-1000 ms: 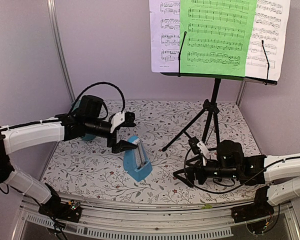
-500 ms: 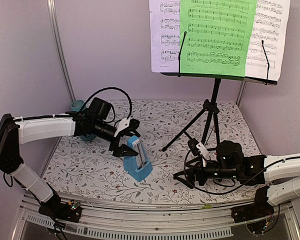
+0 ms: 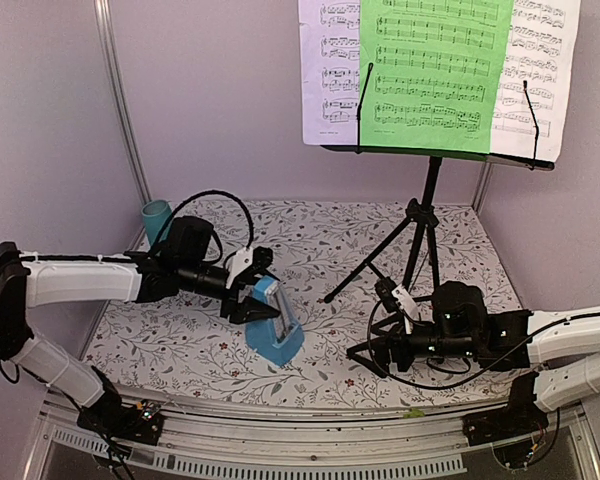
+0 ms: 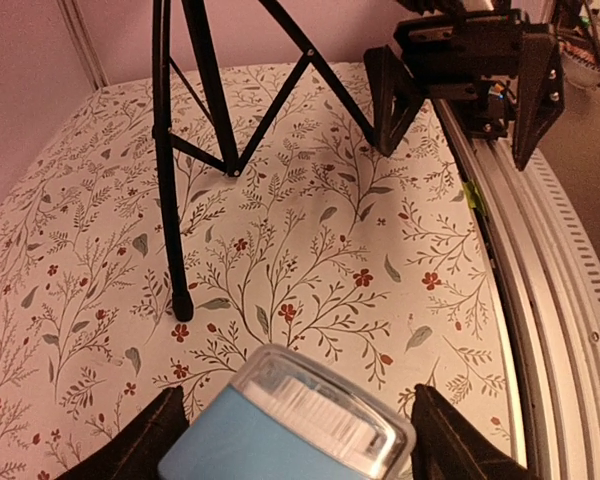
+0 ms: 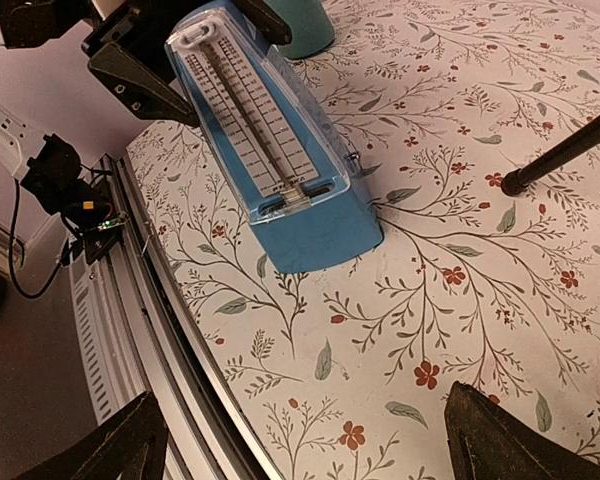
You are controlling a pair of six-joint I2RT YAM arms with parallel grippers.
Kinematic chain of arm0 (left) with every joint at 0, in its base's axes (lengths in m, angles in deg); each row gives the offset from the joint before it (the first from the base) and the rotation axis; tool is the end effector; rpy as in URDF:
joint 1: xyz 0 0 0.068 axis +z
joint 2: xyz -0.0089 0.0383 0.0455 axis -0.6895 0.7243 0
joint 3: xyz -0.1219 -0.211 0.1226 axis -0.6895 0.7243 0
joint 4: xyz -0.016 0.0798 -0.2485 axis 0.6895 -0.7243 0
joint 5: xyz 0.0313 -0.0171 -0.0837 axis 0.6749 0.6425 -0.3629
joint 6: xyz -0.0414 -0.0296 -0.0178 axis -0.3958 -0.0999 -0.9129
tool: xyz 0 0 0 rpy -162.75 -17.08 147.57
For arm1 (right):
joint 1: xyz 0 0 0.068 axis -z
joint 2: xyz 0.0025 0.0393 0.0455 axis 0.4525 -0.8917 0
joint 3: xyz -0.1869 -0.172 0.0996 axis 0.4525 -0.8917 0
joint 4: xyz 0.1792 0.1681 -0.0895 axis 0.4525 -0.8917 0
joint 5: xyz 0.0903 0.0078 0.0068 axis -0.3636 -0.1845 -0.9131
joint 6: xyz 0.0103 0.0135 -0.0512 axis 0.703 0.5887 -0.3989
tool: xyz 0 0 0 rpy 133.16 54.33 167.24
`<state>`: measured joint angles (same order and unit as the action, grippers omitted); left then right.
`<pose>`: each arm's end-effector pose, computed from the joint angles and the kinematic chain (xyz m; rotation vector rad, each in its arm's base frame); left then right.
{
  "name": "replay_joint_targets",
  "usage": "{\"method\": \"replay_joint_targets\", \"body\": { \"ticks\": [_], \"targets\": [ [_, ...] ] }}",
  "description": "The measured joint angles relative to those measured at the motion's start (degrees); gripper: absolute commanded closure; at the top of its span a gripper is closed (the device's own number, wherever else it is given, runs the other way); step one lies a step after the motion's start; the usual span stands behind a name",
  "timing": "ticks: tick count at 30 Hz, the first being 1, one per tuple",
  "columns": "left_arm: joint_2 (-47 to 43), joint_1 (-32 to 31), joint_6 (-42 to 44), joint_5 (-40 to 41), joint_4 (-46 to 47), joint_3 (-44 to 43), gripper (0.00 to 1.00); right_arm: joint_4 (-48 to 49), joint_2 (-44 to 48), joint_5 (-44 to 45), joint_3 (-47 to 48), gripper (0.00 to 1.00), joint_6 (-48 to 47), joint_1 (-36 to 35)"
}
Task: Set up the instrument practice props
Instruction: Adjust the metronome at the center of the board.
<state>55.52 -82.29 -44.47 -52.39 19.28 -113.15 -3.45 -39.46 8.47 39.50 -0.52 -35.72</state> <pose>0.2236 -0.2090 0.2223 1.4781 1.5394 -0.8899 0.1027 0.2031 0.2059 -0.8028 2.0438 0.9452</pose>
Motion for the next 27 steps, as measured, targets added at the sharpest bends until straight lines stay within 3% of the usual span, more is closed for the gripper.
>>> {"method": "replay_joint_targets", "body": {
  "ticks": [7, 17, 19, 20, 22, 27],
  "targets": [
    [-4.61, -4.59, -13.31, 12.72, 9.92, 6.93, 0.48, 0.13, -0.04, 0.26, -0.22, 0.01, 0.28, 0.0],
    [-3.72, -13.81, -35.63, 44.46, 17.75, 8.04, 0.29, 1.11, -2.01, 1.57, -0.22, 0.01, 1.27, 0.0],
    [-2.64, -14.49, -36.61, 46.66, 18.05, 7.3, 0.18, 1.18, -2.38, 1.66, -0.22, 0.01, 1.29, 0.0],
    [-1.99, -14.69, -36.79, 47.17, 17.97, 6.69, 0.08, 1.18, -2.54, 1.66, -0.22, 0.01, 1.29, 0.0],
    [-0.63, -15.02, -36.48, 47.25, 17.75, 5.68, 0.02, 1.18, -2.62, 1.66, -0.22, 0.01, 1.29, 0.0],
    [0.42, -15.3, -33.14, 44.78, 15.65, 3.69, 0.0, 1.27, -2.62, 1.66, -0.22, 0.01, 1.29, 0.0]
  ]
}}
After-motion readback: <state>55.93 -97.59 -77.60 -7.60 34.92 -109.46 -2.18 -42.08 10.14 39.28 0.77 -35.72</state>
